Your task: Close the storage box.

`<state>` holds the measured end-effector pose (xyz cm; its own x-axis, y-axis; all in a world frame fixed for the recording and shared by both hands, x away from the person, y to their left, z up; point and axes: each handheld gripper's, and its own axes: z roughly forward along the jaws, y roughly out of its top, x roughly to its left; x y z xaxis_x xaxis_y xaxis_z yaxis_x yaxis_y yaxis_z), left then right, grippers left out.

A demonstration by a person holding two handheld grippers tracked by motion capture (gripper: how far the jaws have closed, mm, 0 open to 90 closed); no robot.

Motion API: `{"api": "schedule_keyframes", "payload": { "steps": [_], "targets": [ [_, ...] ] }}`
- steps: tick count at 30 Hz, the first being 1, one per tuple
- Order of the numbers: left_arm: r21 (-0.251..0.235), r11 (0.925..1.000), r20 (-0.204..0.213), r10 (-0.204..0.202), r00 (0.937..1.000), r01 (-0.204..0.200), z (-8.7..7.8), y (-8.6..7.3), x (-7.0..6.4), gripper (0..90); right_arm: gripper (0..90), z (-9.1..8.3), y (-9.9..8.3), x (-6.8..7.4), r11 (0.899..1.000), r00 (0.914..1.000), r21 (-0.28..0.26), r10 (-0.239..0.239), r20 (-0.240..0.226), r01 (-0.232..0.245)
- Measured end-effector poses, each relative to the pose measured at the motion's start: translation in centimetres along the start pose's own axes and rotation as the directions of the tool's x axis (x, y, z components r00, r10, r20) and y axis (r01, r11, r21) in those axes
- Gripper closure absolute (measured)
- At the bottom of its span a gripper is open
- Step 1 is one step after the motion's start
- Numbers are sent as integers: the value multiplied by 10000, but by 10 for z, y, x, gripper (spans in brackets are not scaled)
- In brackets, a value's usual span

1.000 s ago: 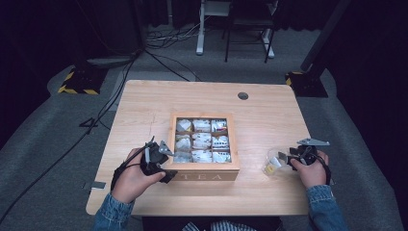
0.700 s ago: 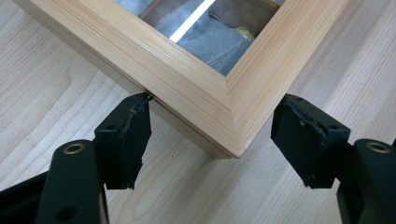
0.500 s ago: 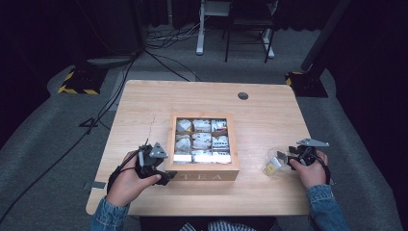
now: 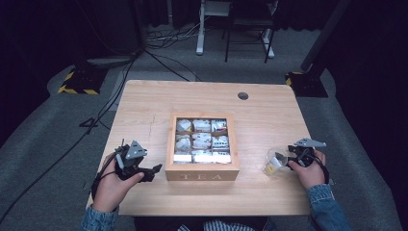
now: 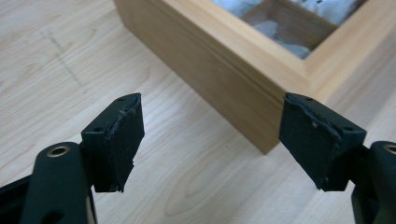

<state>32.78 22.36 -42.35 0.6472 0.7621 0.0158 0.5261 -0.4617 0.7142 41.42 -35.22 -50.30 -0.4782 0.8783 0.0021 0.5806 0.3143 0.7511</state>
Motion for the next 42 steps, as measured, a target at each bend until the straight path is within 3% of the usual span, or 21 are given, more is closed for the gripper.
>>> {"api": "schedule_keyframes", "payload": {
  "steps": [6,10,13,16,23,25,29,32,34,35,42],
  "targets": [
    [-123,9998,-106,-148,9998,147,-2,-5,11,229,294,0,0,0,10000,10000,-11,8,-6,-8],
    [-121,9985,-308,-534,9981,530,0,-11,22,207,294,0,0,0,10000,10000,-16,4,-27,-4],
    [-42,9958,-564,-913,9942,912,6,-20,34,204,295,0,0,0,10000,10000,-13,4,-22,-4],
    [98,9963,-742,-848,9936,858,9,-24,40,198,295,0,0,0,10000,10000,-16,3,-26,-3],
    [95,9918,-1114,-1259,9858,1277,23,-38,58,183,294,0,0,0,10000,10000,-18,1,-23,-1],
    [161,9913,-1354,-1273,9826,1307,27,-40,60,177,294,0,0,0,10000,10000,-19,-2,-23,2],
    [-148,9863,-1466,-1646,9754,1642,34,-45,66,176,294,0,0,0,10000,10000,-18,6,-26,-6],
    [-11,9871,-1852,-1574,9700,1599,38,-47,68,175,294,0,0,0,10000,10000,-18,9,-26,-9],
    [-23,9873,-1902,-1561,9693,1585,40,-48,68,176,294,0,0,0,10000,10000,-20,6,-26,-6],
    [-147,9853,-1737,-1700,9700,1700,43,-49,68,176,294,0,0,0,10000,10000,-23,-3,-27,3],
    [143,9841,-1718,-1721,9700,1772,54,-54,70,175,294,0,0,-1,10000,10000,-24,3,-30,-3]
  ]
}}
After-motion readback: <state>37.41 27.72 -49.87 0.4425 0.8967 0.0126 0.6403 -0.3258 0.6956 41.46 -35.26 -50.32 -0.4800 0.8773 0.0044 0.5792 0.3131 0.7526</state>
